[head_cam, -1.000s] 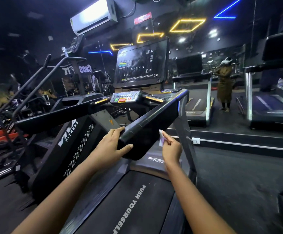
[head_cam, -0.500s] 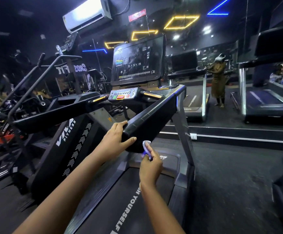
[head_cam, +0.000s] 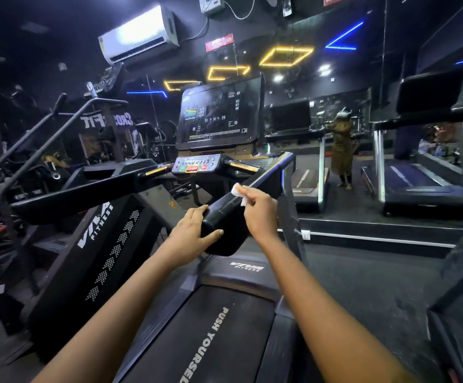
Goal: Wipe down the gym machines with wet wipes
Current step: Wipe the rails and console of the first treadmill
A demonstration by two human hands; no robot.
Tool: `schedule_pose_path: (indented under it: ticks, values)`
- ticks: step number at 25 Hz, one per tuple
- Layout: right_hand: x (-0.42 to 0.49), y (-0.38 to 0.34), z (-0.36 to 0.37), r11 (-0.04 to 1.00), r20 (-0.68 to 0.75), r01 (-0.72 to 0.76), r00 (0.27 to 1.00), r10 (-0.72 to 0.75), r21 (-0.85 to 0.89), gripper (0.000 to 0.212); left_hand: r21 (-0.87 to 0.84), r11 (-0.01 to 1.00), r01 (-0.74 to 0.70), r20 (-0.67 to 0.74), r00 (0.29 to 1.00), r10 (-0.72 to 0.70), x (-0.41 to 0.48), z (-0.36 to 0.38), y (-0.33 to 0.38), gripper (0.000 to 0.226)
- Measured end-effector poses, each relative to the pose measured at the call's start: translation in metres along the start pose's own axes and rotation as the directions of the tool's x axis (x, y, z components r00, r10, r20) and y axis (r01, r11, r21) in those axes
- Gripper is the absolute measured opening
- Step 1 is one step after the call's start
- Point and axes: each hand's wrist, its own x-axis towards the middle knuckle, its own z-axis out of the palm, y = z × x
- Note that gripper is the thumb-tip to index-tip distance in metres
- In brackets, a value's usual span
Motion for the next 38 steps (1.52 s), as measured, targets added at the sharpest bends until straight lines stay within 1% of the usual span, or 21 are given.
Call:
schedule_pose_path:
  ticks: [2,3,6,9,12,14,16,18,20,22,24,26,29,32,34,36,38]
  values:
    - [-0.007,0.001,0.01,0.984,0.112,0.124,0.988,-0.11,-0.125,0.038,-0.006,1.0,-0.006,-0.002,1.0,0.006,0.0,0.001,0.0,0.07]
    - [-0.017,0.001,0.013,0.97,0.127,0.183,0.978,-0.164,-0.161,0.04,-0.007,1.0,-0.009,0.0,1.0,0.009,-0.001,0.001,0.0,0.07]
    - [-0.042,-0.001,0.016,0.942,0.074,0.277,0.961,-0.268,-0.191,0.044,-0.025,0.999,-0.02,0.013,1.0,0.02,-0.001,0.001,-0.002,0.071]
    - [-0.057,-0.009,0.012,0.922,0.089,0.348,0.937,-0.338,-0.166,0.043,-0.085,0.996,-0.033,0.021,0.999,0.035,-0.003,-0.003,-0.007,0.074]
    - [-0.075,-0.02,0.002,0.928,0.122,0.371,0.923,-0.364,-0.041,0.04,-0.162,0.987,-0.019,-0.032,0.999,0.014,-0.025,-0.007,-0.019,0.074]
    - [-0.09,-0.031,-0.001,0.932,0.175,0.358,0.916,-0.361,0.05,0.037,-0.144,0.99,0.002,-0.063,0.998,-0.012,-0.052,-0.005,-0.037,0.069]
    - [-0.111,-0.04,0.006,0.943,0.287,0.31,0.898,-0.333,0.122,0.035,-0.129,0.989,0.073,-0.056,0.995,-0.08,-0.087,0.0,-0.064,0.063]
    - [-0.135,-0.04,0.022,0.961,0.421,0.241,0.864,-0.277,0.137,0.034,-0.123,0.978,0.171,-0.032,0.984,-0.177,-0.127,0.009,-0.097,0.06]
    - [-0.156,-0.03,0.045,0.98,0.567,0.182,0.8,-0.196,0.082,0.033,-0.081,0.956,0.282,0.022,0.959,-0.282,-0.167,0.022,-0.129,0.056]
    - [-0.175,-0.016,0.073,0.987,0.694,0.16,0.708,-0.132,0.024,0.033,-0.034,0.915,0.403,0.084,0.913,-0.399,-0.203,0.037,-0.156,0.053]
    - [-0.191,-0.006,0.101,0.987,0.775,0.158,0.627,-0.074,-0.033,0.031,0.006,0.87,0.493,0.136,0.862,-0.489,-0.233,0.051,-0.176,0.053]
    - [-0.203,0.002,0.129,0.979,0.838,0.186,0.545,-0.031,-0.085,0.031,0.04,0.83,0.557,0.162,0.816,-0.555,-0.256,0.063,-0.195,0.053]
    - [-0.22,0.015,0.176,0.965,0.903,0.231,0.429,0.012,-0.123,0.033,0.087,0.762,0.642,0.161,0.745,-0.647,-0.28,0.077,-0.229,0.051]
    - [-0.235,0.032,0.228,0.949,0.951,0.285,0.306,0.04,-0.132,0.037,0.149,0.663,0.734,0.208,0.632,-0.746,-0.297,0.093,-0.273,0.054]
    - [-0.242,0.044,0.27,0.953,0.975,0.284,0.219,0.047,-0.109,0.038,0.18,0.592,0.785,0.254,0.544,-0.799,-0.299,0.099,-0.306,0.056]
    - [-0.243,0.049,0.318,0.956,0.986,0.272,0.151,0.073,-0.113,0.037,0.207,0.548,0.81,0.275,0.49,-0.827,-0.29,0.098,-0.342,0.056]
    - [-0.233,0.046,0.362,0.956,0.985,0.243,0.093,0.144,-0.163,0.036,0.215,0.512,0.831,0.324,0.434,-0.841,-0.271,0.085,-0.37,0.055]
